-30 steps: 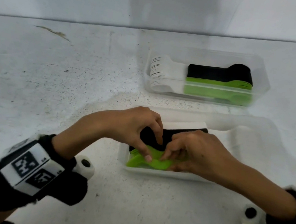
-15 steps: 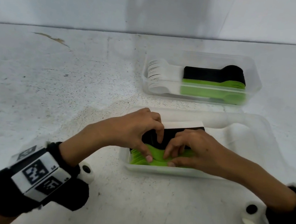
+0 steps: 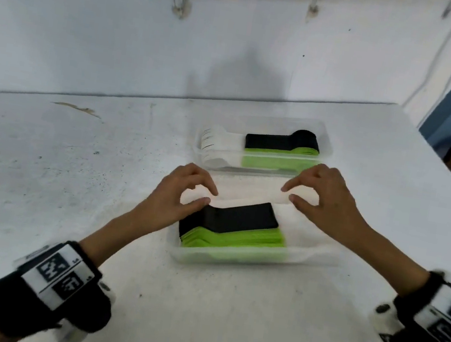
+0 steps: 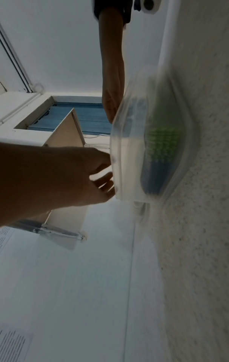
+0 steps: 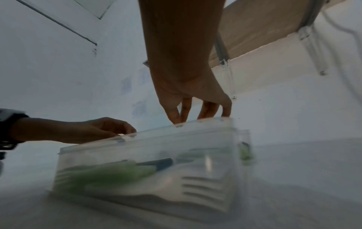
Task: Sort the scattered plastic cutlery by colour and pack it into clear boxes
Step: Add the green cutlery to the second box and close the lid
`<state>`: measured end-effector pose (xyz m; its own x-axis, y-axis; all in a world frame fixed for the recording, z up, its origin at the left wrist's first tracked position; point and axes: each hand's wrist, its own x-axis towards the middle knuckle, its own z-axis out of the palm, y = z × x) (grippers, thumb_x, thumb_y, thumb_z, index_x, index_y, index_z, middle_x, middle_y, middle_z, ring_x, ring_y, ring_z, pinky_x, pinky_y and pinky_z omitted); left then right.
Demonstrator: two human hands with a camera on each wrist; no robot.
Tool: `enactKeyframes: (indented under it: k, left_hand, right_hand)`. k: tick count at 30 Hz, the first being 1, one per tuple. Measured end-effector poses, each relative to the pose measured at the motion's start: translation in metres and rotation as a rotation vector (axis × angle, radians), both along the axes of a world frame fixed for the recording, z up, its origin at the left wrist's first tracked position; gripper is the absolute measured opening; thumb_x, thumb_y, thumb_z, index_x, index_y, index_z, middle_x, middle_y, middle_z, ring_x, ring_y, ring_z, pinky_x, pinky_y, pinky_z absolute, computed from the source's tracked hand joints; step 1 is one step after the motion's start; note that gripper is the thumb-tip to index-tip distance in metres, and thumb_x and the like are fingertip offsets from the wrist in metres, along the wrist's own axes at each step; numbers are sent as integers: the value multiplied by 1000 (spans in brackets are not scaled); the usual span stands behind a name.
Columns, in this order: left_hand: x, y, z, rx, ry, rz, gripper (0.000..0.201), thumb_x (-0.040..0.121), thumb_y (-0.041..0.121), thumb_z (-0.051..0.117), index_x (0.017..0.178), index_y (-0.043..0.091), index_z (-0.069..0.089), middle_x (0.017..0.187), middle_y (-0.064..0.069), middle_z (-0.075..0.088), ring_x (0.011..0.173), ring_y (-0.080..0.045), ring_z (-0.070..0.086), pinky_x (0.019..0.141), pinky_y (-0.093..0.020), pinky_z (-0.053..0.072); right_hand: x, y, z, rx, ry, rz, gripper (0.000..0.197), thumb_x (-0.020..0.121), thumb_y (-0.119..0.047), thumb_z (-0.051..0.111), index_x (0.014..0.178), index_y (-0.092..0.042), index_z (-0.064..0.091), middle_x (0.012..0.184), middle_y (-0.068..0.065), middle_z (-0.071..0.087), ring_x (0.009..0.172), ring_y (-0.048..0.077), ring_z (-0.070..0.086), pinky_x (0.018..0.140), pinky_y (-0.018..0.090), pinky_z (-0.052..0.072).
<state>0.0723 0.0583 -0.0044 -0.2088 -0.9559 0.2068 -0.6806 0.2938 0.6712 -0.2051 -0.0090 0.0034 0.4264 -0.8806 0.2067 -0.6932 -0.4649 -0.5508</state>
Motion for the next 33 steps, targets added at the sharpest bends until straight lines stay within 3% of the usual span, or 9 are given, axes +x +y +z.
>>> enactKeyframes:
  k: [3,7,9,11,13,17,21,27,33]
  left_hand:
    - [3,4,-3,-58,-20,194,34,77,47,52,104,31,62,111,9,49,112,-5,44,98,-31,39]
    - [-12,10,2,287,107,415,37,92,33,55,127,23,49,129,-7,34,124,-20,38,102,-25,30]
    - [-21,13,2,395,183,469,42,95,30,51,134,21,41,136,-14,30,123,-22,40,105,-28,33]
    - [-27,15,-1,396,269,509,46,95,29,50,138,18,35,140,-15,30,129,-23,38,107,-35,35]
    - [-30,17,-5,356,330,556,49,96,25,50,140,15,32,142,-13,32,131,-23,37,106,-33,35]
    - [-33,20,-9,301,443,647,44,96,22,51,138,16,39,141,-9,40,127,-25,43,107,-40,36]
    - [-26,17,-7,296,502,680,38,94,24,53,132,18,48,140,-11,42,127,-26,43,106,-47,38]
    - [-5,13,6,220,593,709,36,94,16,53,130,15,51,135,-14,47,123,-27,46,91,-40,45]
    - [52,24,19,159,620,736,34,95,14,52,129,13,52,133,-15,49,122,-27,47,90,-42,46]
  right_hand:
    - [-23,-3,-2,39,68,-187,42,84,-23,66,125,-22,57,122,10,44,116,26,34,95,38,35]
    - [-39,-6,-11,315,46,-196,59,91,-34,55,144,-21,31,142,15,32,134,29,27,109,37,24]
    - [-38,-3,-14,401,-53,-190,60,93,-33,52,145,-19,27,144,15,31,131,28,35,109,36,29]
    - [-34,2,-16,398,-139,-209,60,93,-30,53,145,-15,26,144,14,32,127,27,41,106,34,32]
    - [-31,4,-17,378,-221,-261,58,93,-25,55,144,-12,30,143,13,38,127,27,42,103,31,32]
    - [-32,4,-15,438,-413,-341,44,92,-17,56,134,-15,45,134,10,50,113,22,50,88,25,36]
    - [-31,3,-7,467,-524,-381,42,91,-16,55,132,-16,50,136,10,49,102,14,44,96,35,41]
    - [-15,3,10,433,-606,-344,46,90,-12,55,135,-16,48,136,9,49,110,19,48,96,34,41]
    - [44,7,20,453,-642,-273,50,89,-10,55,138,-18,43,140,6,45,126,20,44,95,27,37]
